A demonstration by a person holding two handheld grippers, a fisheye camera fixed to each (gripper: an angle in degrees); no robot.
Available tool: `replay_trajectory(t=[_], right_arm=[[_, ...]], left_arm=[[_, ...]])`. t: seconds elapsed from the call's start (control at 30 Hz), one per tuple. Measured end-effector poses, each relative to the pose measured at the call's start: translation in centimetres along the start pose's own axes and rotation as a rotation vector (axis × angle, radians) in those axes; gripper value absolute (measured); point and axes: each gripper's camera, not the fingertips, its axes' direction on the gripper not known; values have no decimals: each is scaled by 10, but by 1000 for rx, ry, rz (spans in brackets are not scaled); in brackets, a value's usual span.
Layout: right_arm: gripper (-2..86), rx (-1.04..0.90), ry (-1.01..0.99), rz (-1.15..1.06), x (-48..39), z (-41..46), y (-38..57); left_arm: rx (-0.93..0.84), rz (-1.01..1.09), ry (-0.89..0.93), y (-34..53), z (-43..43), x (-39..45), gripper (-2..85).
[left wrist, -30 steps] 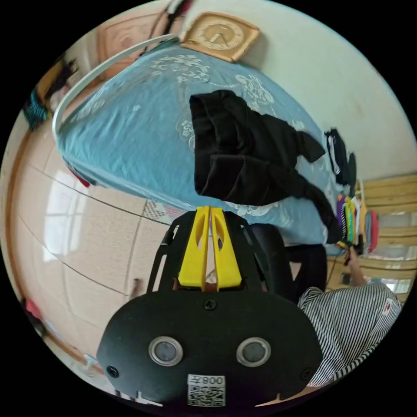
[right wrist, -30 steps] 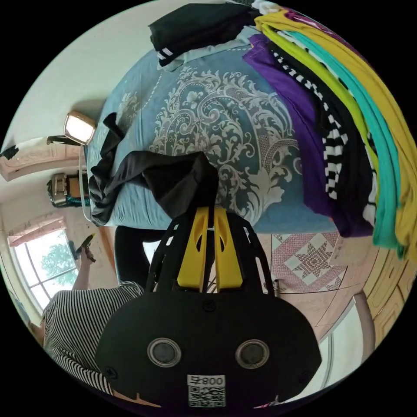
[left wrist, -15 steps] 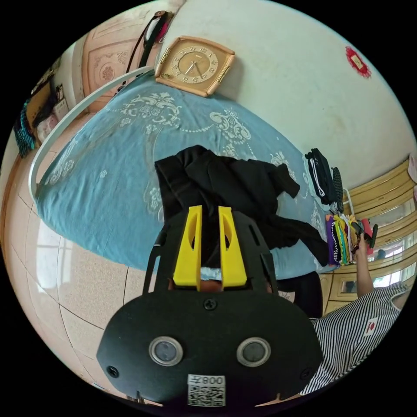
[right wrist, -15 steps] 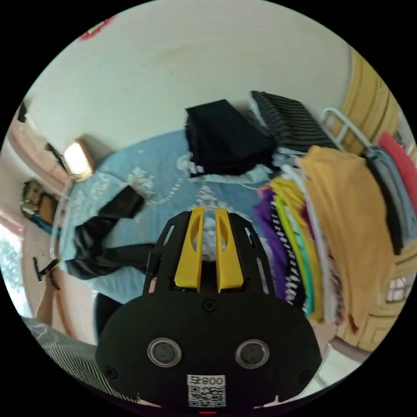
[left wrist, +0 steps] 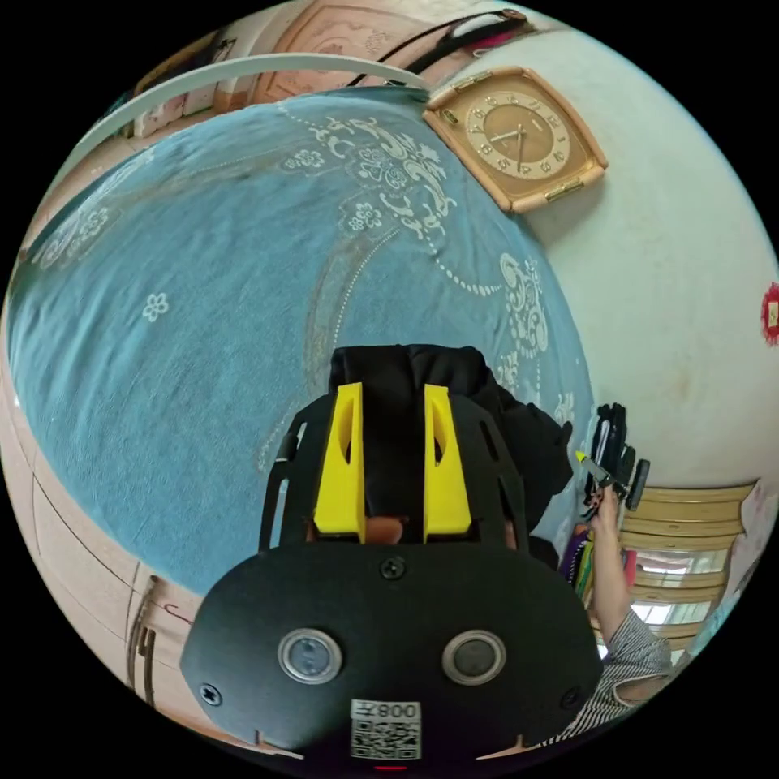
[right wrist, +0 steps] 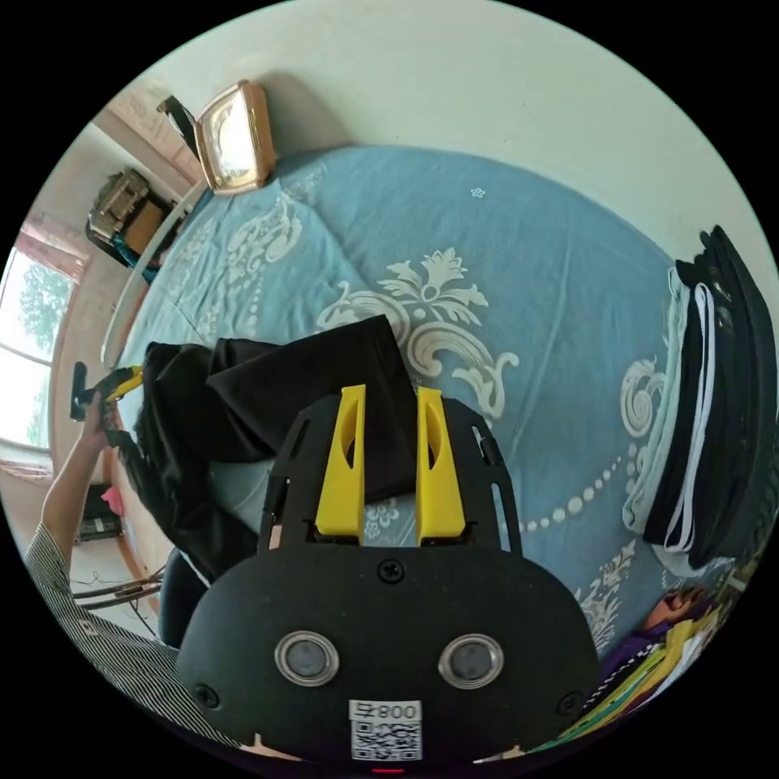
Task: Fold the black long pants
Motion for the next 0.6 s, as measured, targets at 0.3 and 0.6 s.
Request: replay_trajectory(t=[0.3, 0.6], right_arm=[[37, -79, 28, -5, -8, 30, -3], [24, 364, 44, 42, 41, -151, 97]], left_arm=[[-4, 177, -122, -2, 19, 53, 14], [196, 295, 47, -8, -44, 118, 3]])
